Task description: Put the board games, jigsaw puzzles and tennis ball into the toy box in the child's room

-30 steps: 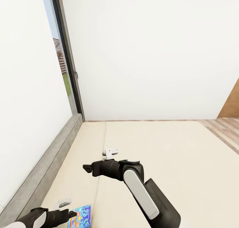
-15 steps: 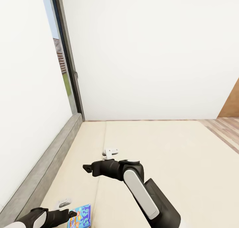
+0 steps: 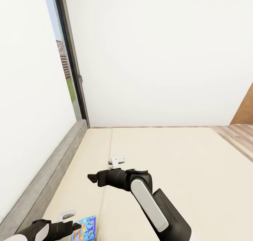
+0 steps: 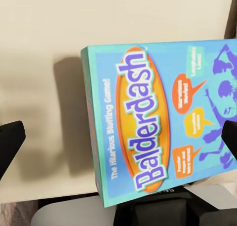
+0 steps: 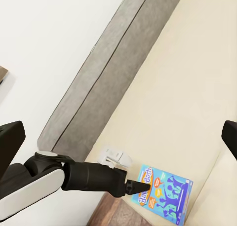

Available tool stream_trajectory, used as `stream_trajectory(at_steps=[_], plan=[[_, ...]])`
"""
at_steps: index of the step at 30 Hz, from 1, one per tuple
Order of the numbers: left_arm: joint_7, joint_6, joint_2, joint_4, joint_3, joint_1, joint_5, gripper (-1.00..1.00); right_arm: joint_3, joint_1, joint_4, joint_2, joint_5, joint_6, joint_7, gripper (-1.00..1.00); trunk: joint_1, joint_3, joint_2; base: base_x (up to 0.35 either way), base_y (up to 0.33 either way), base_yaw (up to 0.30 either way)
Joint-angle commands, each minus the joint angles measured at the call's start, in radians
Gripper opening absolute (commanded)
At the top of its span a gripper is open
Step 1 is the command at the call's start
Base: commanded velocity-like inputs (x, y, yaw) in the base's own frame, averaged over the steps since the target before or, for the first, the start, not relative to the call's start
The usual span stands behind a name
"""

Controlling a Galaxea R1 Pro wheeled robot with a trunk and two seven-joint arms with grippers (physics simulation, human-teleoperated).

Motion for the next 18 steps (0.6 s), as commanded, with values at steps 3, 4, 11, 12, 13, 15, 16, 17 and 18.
stream_trajectory(at_steps=[3, 4, 11, 12, 13, 15, 16, 17, 18], plan=[[-0.001, 0.007, 0.001, -0.001, -0.007, 0.000, 0.011, 1.00, 0.001, -0.001, -0.001, 0.000, -0.010, 0.002, -0.010, 1.00, 0.004, -0.004, -0.008, 0.000, 0.000, 0.000], [-0.001, 0.008, 0.001, -0.001, -0.007, 0.000, 0.011, 1.00, 0.001, -0.001, -0.001, 0.000, -0.010, 0.002, -0.010, 1.00, 0.004, -0.004, -0.008, 0.000, 0.000, 0.000], [-0.001, 0.008, 0.001, -0.001, -0.007, 0.000, 0.011, 1.00, 0.001, -0.001, -0.001, 0.000, -0.010, 0.002, -0.010, 1.00, 0.008, -0.007, -0.015, 0.000, 0.000, 0.000], [-0.001, 0.008, 0.001, -0.001, -0.007, 0.000, 0.011, 1.00, 0.001, -0.001, 0.000, 0.000, -0.010, 0.002, -0.010, 1.00, 0.012, -0.011, -0.022, 0.000, 0.000, 0.000], [-0.001, 0.008, 0.001, -0.001, -0.007, 0.000, 0.011, 1.00, 0.001, -0.001, 0.000, 0.000, -0.010, 0.002, -0.010, 1.00, 0.015, -0.014, -0.029, 0.000, 0.000, 0.000], [-0.001, 0.008, 0.001, -0.001, -0.007, 0.000, 0.011, 1.00, 0.000, -0.001, 0.000, 0.000, -0.010, 0.002, -0.010, 1.00, 0.019, -0.017, -0.036, 0.000, 0.000, 0.000], [-0.001, 0.008, 0.001, -0.001, -0.007, 0.000, 0.011, 1.00, 0.000, -0.001, 0.000, 0.000, -0.010, 0.002, -0.010, 1.00, 0.019, -0.017, -0.036, 0.000, 0.000, 0.000], [-0.001, 0.008, 0.001, -0.001, -0.006, 0.000, 0.011, 1.00, 0.000, -0.001, 0.000, 0.000, -0.010, 0.002, -0.010, 1.00, 0.019, -0.017, -0.036, 0.000, 0.000, 0.000], [-0.001, 0.008, 0.001, -0.001, -0.006, 0.000, 0.011, 1.00, 0.000, -0.001, 0.000, 0.000, -0.010, 0.002, -0.010, 1.00, 0.019, -0.017, -0.036, 0.000, 0.000, 0.000]])
